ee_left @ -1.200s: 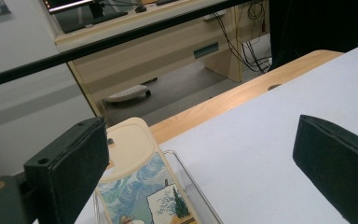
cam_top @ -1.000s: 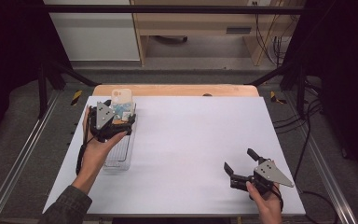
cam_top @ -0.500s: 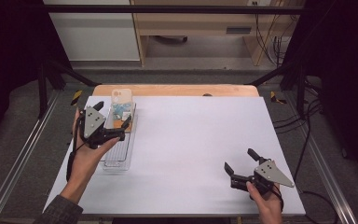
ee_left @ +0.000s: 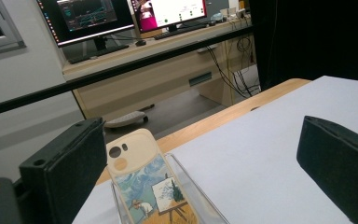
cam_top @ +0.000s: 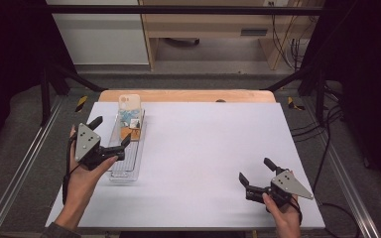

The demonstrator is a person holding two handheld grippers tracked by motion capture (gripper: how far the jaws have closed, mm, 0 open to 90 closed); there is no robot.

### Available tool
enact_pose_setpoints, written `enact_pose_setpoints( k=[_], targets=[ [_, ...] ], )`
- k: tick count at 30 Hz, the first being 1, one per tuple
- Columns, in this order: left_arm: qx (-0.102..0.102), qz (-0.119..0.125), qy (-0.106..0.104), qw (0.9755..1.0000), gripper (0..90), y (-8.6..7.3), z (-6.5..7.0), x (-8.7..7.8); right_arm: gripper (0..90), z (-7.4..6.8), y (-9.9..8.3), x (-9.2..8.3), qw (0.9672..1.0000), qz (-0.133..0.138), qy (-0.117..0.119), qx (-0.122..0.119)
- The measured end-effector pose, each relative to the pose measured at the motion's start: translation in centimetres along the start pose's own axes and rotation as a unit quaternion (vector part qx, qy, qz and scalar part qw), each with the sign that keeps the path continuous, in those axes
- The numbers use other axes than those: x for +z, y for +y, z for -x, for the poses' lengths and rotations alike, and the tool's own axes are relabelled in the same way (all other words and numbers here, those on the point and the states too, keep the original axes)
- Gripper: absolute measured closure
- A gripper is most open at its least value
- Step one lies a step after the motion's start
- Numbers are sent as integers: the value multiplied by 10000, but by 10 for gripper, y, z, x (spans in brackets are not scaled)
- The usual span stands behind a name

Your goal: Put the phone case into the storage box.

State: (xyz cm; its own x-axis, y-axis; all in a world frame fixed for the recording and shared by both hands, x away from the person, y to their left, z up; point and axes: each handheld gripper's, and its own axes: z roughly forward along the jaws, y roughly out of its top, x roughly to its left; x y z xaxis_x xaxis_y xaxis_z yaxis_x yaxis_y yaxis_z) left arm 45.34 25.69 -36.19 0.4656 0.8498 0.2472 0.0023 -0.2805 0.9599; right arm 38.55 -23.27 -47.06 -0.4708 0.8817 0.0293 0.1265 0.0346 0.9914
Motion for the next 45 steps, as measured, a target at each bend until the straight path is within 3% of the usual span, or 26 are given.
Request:
enact_pose_setpoints(
  k=[26, 35, 45],
  targets=[
    [-498, 341, 65, 9982, 12, -29, -13, -46, 24, 0, 0, 0, 10000, -2, -6, -4],
    [-703, 403, 46, 9967, 10, -40, -14, -55, 24, 0, 0, 0, 10000, -5, -8, -7],
    [-747, 314, -14, 9967, 10, -56, -11, -56, 24, 0, 0, 0, 10000, -9, -8, -5]
  ],
)
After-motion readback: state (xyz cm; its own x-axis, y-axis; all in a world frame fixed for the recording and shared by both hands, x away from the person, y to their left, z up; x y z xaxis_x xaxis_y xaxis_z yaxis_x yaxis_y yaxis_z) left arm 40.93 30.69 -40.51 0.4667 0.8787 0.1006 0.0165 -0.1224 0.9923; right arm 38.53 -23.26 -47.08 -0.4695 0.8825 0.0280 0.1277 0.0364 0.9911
